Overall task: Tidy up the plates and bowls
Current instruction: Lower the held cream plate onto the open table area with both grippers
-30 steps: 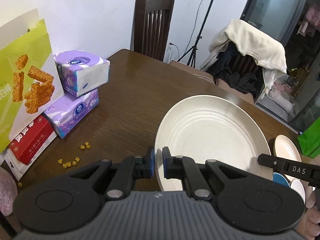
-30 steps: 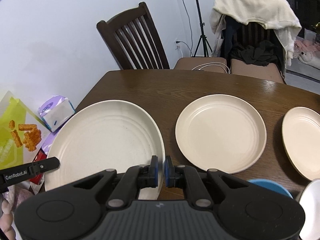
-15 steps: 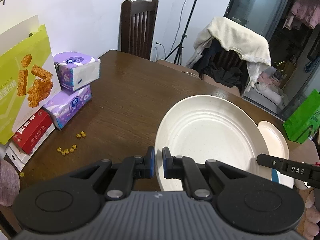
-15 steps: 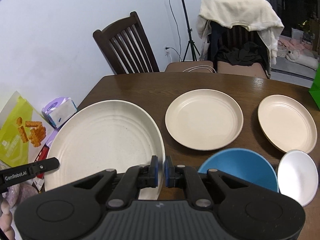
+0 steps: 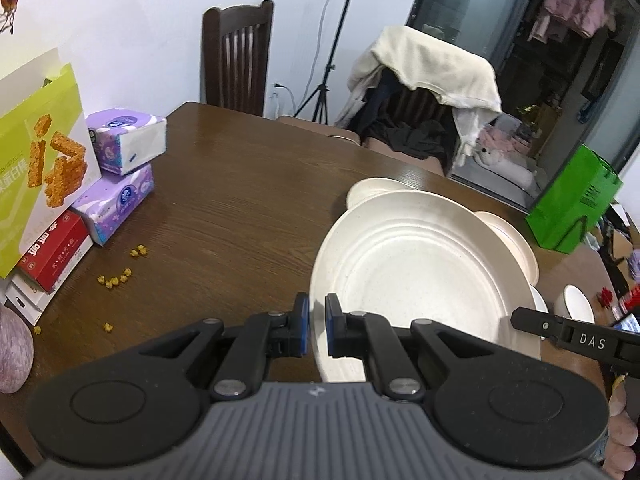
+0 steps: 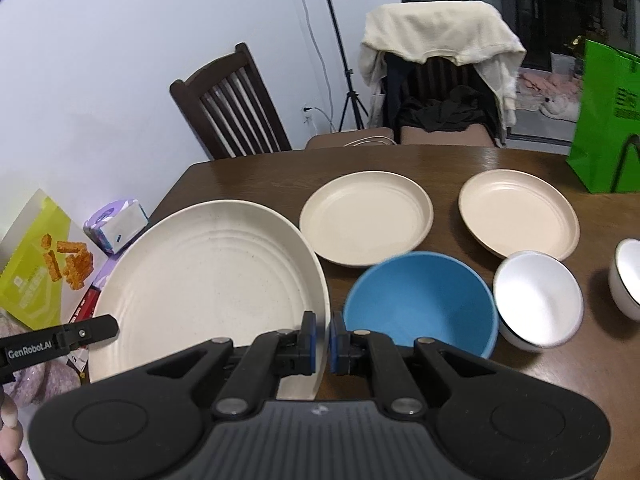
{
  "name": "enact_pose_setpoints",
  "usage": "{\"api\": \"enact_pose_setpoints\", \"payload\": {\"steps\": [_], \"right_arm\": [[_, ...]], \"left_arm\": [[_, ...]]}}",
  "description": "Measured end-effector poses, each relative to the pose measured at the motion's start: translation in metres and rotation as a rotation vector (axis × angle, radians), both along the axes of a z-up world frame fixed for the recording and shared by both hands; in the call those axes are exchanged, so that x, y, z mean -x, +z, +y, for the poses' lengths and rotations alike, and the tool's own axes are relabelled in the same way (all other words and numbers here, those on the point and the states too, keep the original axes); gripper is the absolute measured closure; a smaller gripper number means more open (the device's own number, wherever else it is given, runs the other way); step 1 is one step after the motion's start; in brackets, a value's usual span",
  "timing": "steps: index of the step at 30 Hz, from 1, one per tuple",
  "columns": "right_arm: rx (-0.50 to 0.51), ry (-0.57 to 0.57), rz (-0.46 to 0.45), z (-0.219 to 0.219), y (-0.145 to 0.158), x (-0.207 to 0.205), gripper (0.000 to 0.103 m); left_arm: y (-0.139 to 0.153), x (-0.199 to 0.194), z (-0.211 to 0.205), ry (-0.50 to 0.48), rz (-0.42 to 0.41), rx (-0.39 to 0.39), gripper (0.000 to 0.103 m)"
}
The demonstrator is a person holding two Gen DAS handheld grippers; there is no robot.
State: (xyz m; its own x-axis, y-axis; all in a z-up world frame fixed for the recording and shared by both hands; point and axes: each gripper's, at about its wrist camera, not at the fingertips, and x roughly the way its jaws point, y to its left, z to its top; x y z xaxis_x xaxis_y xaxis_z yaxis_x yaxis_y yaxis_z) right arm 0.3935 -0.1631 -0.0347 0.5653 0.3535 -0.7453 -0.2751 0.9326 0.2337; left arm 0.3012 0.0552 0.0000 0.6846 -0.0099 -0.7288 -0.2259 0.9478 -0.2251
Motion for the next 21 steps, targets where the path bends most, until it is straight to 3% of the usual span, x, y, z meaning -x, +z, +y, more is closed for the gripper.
{"api": "enact_pose_setpoints", "payload": {"steps": [21], "right_arm": [[-0.012,-0.114,0.0,-0.078,0.026,0.084,0.096]], "left_arm": [[0.029,0.042,-0.068,-0.138,-0.005,0.007,0.094]]}}
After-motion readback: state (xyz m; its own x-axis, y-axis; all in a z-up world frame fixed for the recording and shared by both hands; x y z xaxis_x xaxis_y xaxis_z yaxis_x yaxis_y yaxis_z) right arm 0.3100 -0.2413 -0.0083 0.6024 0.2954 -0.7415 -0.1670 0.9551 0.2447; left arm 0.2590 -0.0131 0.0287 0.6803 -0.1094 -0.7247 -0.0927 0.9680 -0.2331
